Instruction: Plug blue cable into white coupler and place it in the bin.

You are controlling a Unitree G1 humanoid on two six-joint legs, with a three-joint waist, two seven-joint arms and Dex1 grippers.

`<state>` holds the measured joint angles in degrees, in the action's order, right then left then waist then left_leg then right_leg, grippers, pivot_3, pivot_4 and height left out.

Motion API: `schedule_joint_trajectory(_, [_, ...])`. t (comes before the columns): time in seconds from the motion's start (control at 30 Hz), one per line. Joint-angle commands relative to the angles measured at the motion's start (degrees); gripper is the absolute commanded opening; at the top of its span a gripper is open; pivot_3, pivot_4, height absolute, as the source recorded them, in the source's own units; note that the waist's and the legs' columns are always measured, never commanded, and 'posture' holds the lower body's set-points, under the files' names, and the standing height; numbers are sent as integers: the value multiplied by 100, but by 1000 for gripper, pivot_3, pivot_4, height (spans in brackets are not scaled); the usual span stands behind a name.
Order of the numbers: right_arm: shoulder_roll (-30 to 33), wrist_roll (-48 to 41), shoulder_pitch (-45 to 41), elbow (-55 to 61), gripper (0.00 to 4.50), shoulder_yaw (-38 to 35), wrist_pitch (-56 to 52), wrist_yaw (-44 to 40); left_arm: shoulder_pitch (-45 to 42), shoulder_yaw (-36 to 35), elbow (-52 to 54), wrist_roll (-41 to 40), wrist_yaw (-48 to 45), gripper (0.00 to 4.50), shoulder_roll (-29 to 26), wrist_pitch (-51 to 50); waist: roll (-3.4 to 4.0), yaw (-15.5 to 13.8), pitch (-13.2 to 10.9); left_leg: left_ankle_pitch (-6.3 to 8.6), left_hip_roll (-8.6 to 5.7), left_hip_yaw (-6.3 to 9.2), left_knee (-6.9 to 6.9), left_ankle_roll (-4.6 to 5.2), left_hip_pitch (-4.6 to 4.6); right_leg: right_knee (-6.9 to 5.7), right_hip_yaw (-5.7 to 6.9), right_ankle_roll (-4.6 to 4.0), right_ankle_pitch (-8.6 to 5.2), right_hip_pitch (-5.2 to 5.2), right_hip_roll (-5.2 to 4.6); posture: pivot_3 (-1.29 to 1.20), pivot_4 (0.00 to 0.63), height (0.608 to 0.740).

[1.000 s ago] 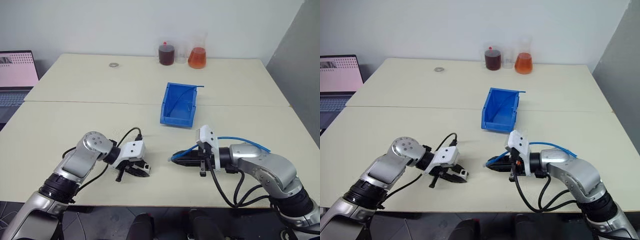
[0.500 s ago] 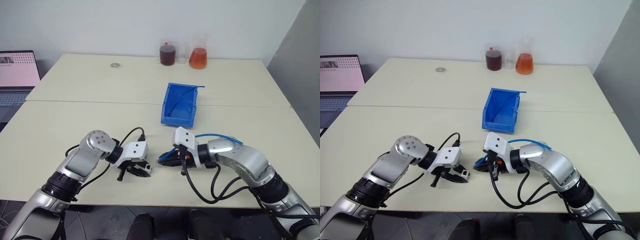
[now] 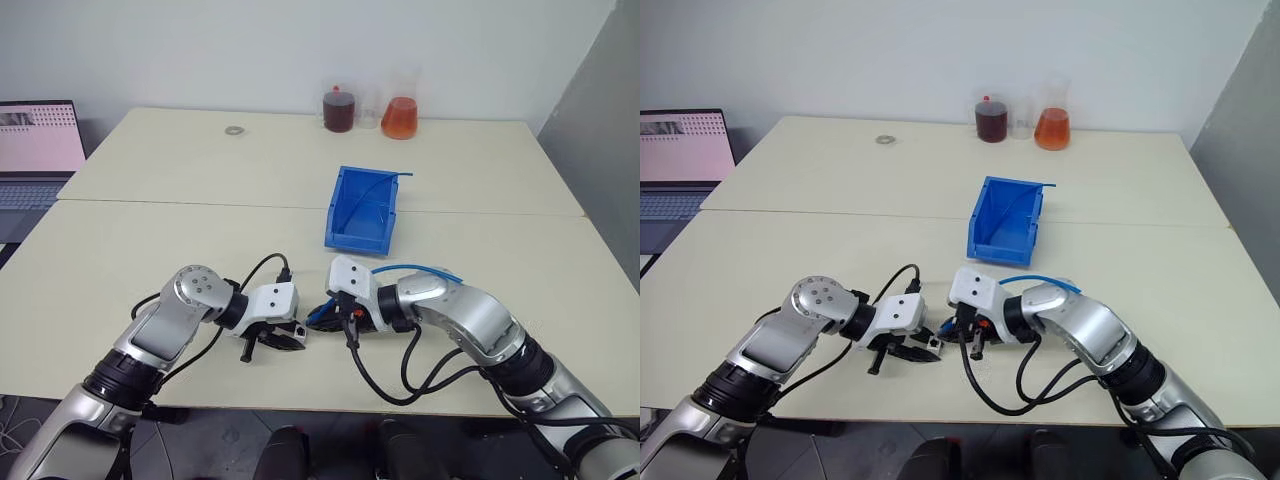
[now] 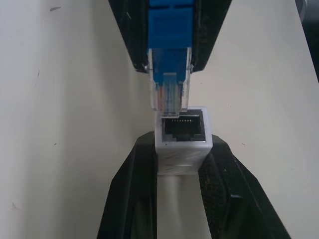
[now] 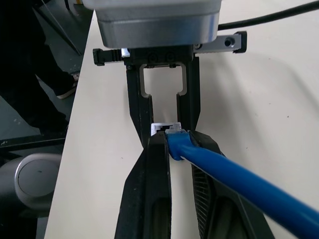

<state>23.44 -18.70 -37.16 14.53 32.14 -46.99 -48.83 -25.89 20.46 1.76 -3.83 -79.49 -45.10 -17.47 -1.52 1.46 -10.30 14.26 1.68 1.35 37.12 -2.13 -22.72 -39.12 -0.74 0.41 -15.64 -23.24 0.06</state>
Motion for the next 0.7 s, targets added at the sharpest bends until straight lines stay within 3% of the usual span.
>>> schedule_joint_trajectory(0.03, [-72,92,-154,40,252,51,84,-111,85,111,-107,181,133,799,-19,-99,0,0,0,0,0,0,0,0,0,0,0,0,0,0,0,0,150,740])
schedule_joint_trajectory(0.7, [-78,450,-483,-141,252,296,191,-589,120,178,-279,294,332,799,33,-23,2,1,3,0,1,1,0,1,5,-1,0,0,1,2,0,0,150,740])
